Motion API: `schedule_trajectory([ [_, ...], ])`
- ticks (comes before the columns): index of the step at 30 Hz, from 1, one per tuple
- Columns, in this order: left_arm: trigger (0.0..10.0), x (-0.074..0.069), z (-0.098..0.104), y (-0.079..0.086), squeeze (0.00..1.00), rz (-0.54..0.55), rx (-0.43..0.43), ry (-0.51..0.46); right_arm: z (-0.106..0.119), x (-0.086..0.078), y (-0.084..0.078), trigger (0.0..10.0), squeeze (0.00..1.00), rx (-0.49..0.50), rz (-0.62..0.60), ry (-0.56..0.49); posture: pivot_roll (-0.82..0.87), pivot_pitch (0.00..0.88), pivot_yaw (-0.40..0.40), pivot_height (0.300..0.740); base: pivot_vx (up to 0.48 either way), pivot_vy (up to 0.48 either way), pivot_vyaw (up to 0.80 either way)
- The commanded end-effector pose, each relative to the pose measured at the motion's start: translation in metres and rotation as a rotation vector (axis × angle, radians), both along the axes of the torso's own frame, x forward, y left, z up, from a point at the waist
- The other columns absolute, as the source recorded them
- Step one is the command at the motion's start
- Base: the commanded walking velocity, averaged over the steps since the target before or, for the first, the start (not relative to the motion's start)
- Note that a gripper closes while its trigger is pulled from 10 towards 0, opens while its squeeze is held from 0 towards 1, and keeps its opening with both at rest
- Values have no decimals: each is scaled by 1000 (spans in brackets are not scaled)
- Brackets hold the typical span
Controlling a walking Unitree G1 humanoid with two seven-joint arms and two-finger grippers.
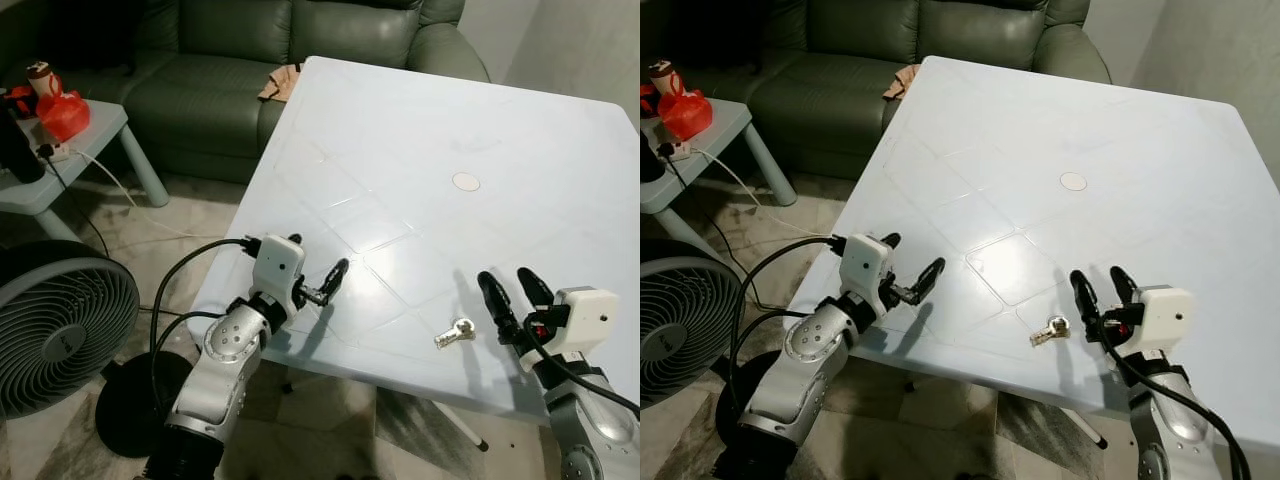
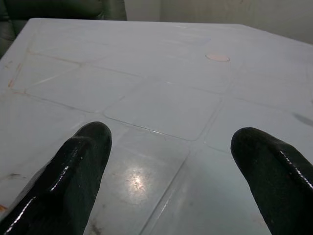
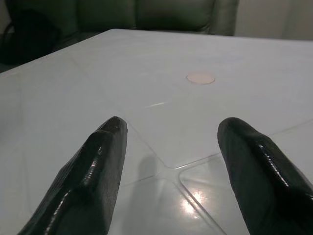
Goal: Hang keys on a hook
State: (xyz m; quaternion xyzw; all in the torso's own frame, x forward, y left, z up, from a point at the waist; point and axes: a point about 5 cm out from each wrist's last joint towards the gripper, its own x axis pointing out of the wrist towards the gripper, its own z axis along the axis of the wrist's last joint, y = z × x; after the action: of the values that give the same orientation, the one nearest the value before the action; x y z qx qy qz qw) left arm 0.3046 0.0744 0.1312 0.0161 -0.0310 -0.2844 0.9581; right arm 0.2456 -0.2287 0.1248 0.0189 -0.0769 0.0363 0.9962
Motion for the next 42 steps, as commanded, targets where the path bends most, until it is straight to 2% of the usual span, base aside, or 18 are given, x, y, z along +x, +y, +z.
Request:
schedule_trajectory([
  [1,10000,0,-2,1,0,14,7,-2,5,-3,2,10000,1000,-5,-50,-37,-98,113,-13,740,0,0,0],
  [5,10000,0,-6,4,0,41,-11,11,-2,-6,13,10000,1000,28,-70,-20,-96,110,-16,740,0,0,0],
  [7,10000,0,-9,4,0,53,-16,23,-5,-7,17,10000,1000,11,-85,-12,-96,110,-16,740,0,0,0],
  [8,10000,-1,-10,4,0,59,-16,20,-6,-8,21,10000,412,8,-89,-12,-92,112,-16,740,0,0,0],
  [9,10000,-1,-10,4,0,59,-16,20,-6,-8,21,10000,412,8,-89,-12,-92,112,-16,740,0,0,0],
  [10,10000,-3,-12,4,0,67,-18,16,-8,-10,28,10000,0,8,-90,-8,-92,112,-16,740,0,0,0],
  [17,10000,-3,-12,4,0,95,-44,6,-11,-12,43,10000,0,-20,-121,0,-93,114,-17,740,0,0,0],
  [20,10000,-4,-14,3,0,93,-31,2,-13,-15,51,10000,0,-4,-104,11,-96,117,-14,740,0,0,0],
  [30,10000,-12,-18,-5,0,45,-28,9,-16,-24,56,10000,0,-53,-114,27,-107,130,-3,740,0,0,0],
  [35,10000,-14,-19,-9,0,23,-26,14,-24,-30,60,10000,0,-69,-168,89,-118,135,1,740,0,0,0],
  [40,10000,-14,-17,-11,0,22,-30,13,-32,-31,64,10000,0,-93,-148,162,-117,141,-2,740,0,0,0],
  [42,10000,-14,-17,-11,0,22,-32,12,-33,-31,66,10000,0,-75,-136,179,-117,143,-3,740,0,0,0],
])
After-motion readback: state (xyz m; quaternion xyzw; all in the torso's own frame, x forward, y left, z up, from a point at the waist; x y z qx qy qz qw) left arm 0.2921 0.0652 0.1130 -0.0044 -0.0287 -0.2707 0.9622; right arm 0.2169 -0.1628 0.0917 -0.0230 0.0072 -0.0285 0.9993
